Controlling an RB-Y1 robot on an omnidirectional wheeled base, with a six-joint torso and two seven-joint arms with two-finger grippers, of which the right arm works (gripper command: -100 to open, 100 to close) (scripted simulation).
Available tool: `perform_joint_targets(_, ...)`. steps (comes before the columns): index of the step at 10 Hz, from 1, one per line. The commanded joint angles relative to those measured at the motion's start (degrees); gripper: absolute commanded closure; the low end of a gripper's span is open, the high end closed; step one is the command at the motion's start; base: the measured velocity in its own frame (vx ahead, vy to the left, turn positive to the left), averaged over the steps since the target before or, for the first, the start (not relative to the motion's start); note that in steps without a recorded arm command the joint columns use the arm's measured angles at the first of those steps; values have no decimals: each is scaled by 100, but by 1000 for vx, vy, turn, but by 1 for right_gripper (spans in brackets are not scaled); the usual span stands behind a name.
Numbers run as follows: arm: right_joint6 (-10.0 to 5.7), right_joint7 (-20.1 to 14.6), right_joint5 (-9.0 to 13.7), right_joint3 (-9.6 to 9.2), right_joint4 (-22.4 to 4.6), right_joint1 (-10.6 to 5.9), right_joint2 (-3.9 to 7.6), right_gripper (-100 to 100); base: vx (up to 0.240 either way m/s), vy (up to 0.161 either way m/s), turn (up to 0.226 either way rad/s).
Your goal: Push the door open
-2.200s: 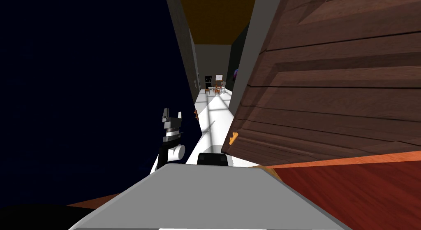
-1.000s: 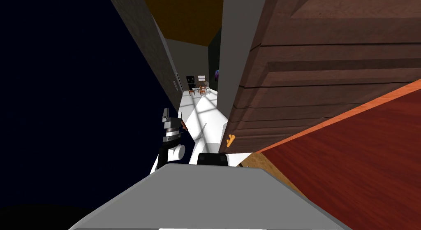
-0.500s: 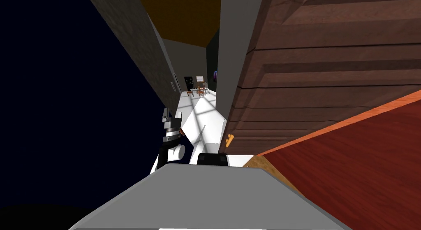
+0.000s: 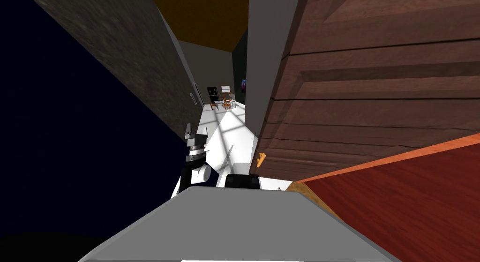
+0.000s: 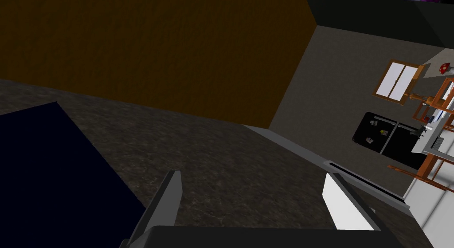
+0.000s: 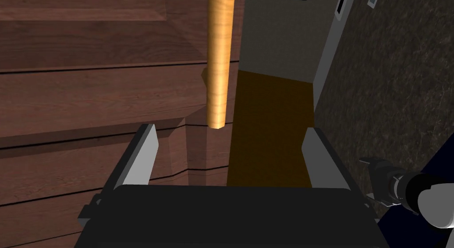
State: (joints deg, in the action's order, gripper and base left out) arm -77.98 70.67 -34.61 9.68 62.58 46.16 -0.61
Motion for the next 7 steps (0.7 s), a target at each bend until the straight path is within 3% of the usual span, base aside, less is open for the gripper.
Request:
perform_joint_targets(1, 47, 26, -36, -67, 68, 36, -176, -100, 214, -10, -47)
perform_joint_targets(2, 35, 18, -28, -49, 59, 34, -119, -100, 88, -5, -6)
perform_joint_targets(3, 35, 18, -28, -49, 59, 34, -119, 100, -10, 3, 7)
perform_joint_targets(7, 35, 18, -28, -49, 59, 34, -119, 100, -24, 0, 0)
